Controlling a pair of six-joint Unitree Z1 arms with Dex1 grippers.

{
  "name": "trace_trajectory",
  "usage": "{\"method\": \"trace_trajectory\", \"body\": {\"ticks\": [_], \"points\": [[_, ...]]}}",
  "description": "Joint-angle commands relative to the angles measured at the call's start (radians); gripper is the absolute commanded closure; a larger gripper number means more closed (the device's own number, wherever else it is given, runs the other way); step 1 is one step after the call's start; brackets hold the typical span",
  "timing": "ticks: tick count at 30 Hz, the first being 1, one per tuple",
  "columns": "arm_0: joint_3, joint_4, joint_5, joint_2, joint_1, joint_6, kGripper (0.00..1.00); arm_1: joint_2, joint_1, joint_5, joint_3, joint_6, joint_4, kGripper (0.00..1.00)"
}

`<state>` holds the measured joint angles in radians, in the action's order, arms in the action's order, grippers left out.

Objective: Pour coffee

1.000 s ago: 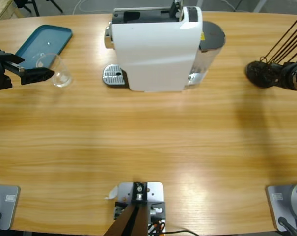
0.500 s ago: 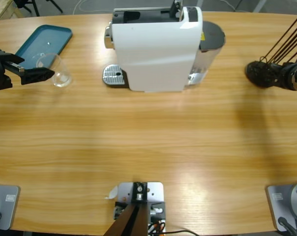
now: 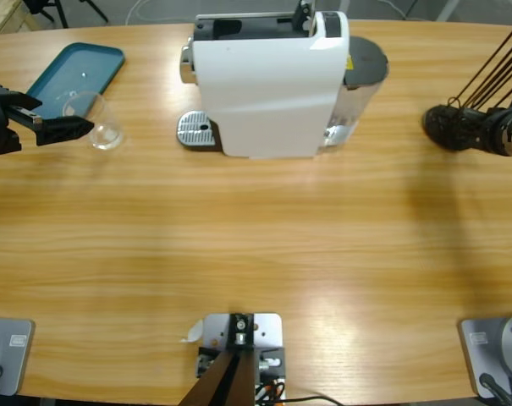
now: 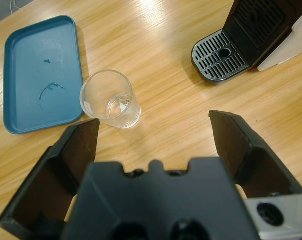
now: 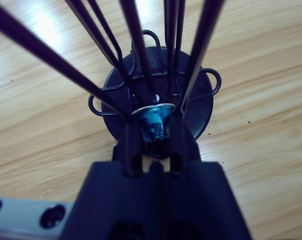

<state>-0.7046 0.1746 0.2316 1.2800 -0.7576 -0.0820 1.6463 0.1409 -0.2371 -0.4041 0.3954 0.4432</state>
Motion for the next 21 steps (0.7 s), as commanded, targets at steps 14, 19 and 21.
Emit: {"method": "trace_trajectory", "body": {"ticks": [14, 19, 21], "points": [[0.015, -0.009, -0.009, 0.042, -0.009, -0.008, 0.055, -0.083, 0.001, -0.047, 0.013, -0.031, -0.047, 1.0], [0.014, -0.009, -0.012, 0.043, -0.009, -0.007, 0.055, -0.209, 0.002, -0.044, -0.011, -0.048, -0.161, 1.0], [0.014, -0.009, -0.012, 0.044, -0.009, -0.008, 0.055, -0.241, 0.002, -0.042, -0.032, -0.05, -0.199, 1.0]]}}
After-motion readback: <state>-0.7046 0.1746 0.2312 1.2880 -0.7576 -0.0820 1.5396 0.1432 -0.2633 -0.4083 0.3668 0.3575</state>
